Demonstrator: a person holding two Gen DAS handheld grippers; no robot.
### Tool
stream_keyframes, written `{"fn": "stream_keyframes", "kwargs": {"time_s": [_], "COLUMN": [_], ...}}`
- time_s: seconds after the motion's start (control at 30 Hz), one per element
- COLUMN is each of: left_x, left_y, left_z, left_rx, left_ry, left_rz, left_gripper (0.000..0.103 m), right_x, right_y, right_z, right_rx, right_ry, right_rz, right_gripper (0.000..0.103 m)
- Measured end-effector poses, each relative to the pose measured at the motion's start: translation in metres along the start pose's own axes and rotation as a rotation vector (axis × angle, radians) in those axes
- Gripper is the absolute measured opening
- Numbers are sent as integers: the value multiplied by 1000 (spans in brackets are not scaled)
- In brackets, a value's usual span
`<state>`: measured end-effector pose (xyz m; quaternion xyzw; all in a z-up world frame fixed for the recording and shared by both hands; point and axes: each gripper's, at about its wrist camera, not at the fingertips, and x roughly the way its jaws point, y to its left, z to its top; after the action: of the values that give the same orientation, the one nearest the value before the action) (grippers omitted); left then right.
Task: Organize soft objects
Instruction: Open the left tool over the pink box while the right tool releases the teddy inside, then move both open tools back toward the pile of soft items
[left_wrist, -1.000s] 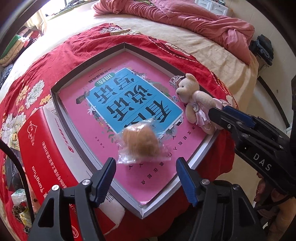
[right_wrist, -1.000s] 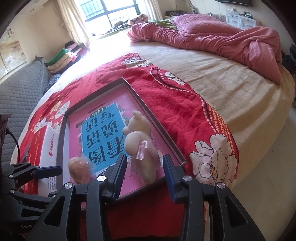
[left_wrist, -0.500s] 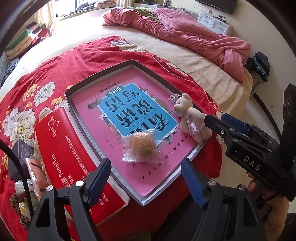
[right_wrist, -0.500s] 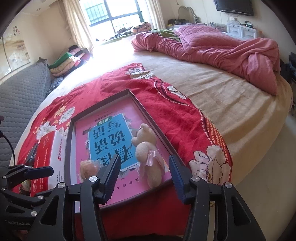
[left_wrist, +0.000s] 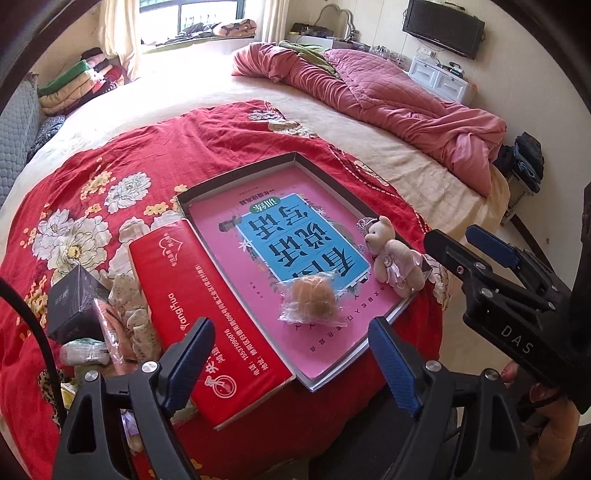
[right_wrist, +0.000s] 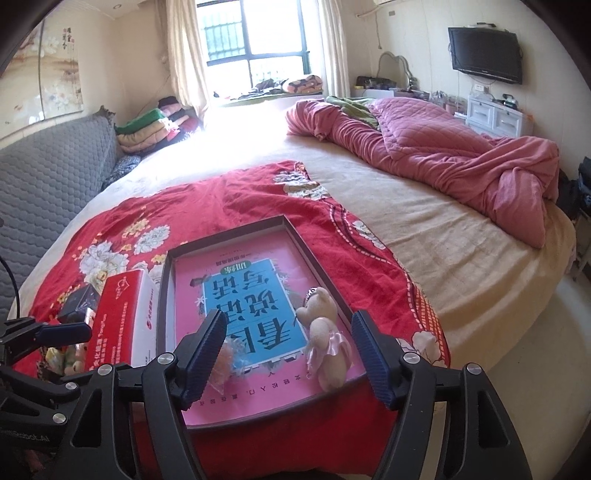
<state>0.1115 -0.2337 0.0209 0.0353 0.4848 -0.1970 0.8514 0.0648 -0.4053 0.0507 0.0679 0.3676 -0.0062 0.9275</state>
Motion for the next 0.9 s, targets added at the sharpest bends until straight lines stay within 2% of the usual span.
{"fn": "stream_keyframes", "kwargs": {"time_s": [0.53, 0.9], "left_x": [-28, -55], "left_y": [38, 75], "left_z": [-26, -43], "left_rx": [-46, -103], "left_ry": [-33, -64], "left_rz": [67, 104], "left_gripper": [85, 85], "right_x": [-26, -41], "right_y": [39, 75], "right_z": [8, 13], "right_rx": [-77, -129], "right_ry": [-49, -63], "right_rz": [1, 64], "right_gripper": [77, 78]}}
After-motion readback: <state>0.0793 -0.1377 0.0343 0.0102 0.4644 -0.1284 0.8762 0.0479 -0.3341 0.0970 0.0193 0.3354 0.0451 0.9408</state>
